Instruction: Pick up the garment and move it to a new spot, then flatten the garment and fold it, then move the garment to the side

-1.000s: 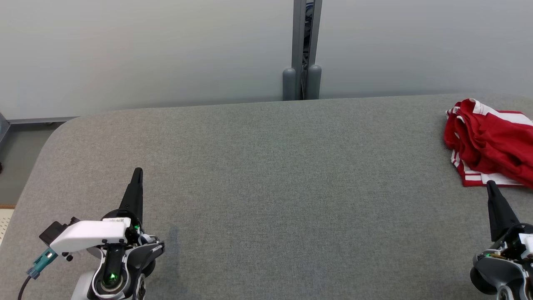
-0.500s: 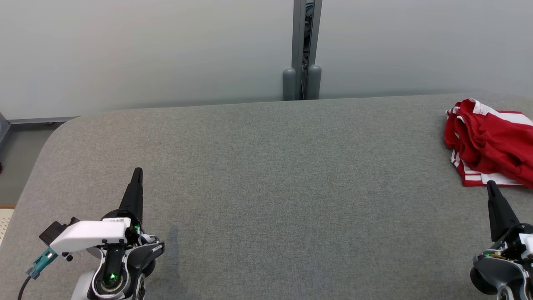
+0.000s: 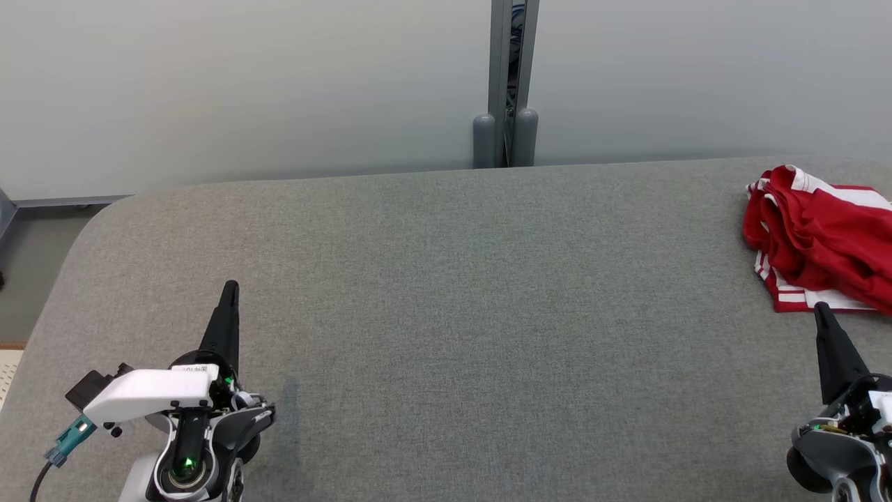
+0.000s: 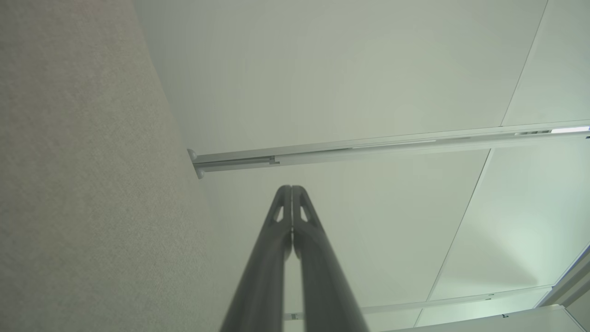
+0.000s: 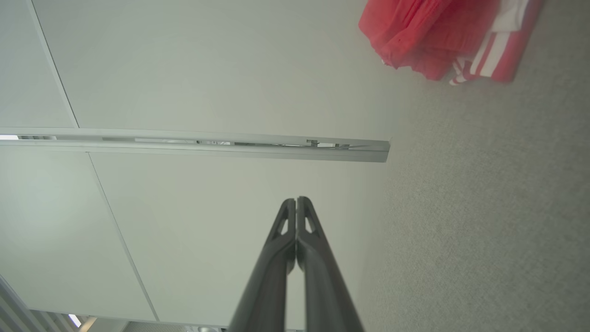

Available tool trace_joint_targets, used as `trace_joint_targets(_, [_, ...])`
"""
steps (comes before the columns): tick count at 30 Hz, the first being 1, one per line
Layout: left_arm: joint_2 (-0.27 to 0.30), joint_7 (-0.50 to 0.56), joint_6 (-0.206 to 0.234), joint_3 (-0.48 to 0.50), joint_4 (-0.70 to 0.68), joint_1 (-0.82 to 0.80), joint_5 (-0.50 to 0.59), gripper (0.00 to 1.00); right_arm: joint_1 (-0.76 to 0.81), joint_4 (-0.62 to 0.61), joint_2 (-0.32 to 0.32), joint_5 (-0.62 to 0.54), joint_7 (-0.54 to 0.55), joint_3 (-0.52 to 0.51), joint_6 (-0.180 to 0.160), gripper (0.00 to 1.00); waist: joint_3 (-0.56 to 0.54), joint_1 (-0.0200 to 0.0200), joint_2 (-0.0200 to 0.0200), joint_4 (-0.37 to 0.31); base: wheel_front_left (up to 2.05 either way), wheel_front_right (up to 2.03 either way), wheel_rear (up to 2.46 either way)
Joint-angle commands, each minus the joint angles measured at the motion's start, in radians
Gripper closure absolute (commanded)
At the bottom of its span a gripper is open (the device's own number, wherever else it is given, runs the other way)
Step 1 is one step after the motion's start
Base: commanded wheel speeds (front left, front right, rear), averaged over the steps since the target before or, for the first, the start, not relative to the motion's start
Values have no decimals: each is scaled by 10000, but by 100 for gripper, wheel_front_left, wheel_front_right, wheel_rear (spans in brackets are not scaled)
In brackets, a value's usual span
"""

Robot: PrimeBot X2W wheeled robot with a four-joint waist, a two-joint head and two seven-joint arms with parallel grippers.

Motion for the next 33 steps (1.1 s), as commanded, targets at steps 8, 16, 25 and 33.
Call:
trace_joint_targets(8, [52,0,-43,33,-1,-158,-38,100,-51,-7,-30,-14,31,-47,0,100,0,0,0,0,0,0,0])
trace_joint_targets(16, [52,0,-43,33,-2,-158,-38,100,-53,-9,-23,-23,39,-54,0,100,0,0,0,0,0,0,0])
trace_joint_targets(25, [52,0,-42,32,-2,-158,-38,100,-55,-8,-18,-34,41,-62,0,100,0,0,0,0,0,0,0])
trace_joint_targets(33, [52,-1,-42,32,-3,-158,-39,100,-56,-8,-13,-40,46,-69,0,100,0,0,0,0,0,0,0])
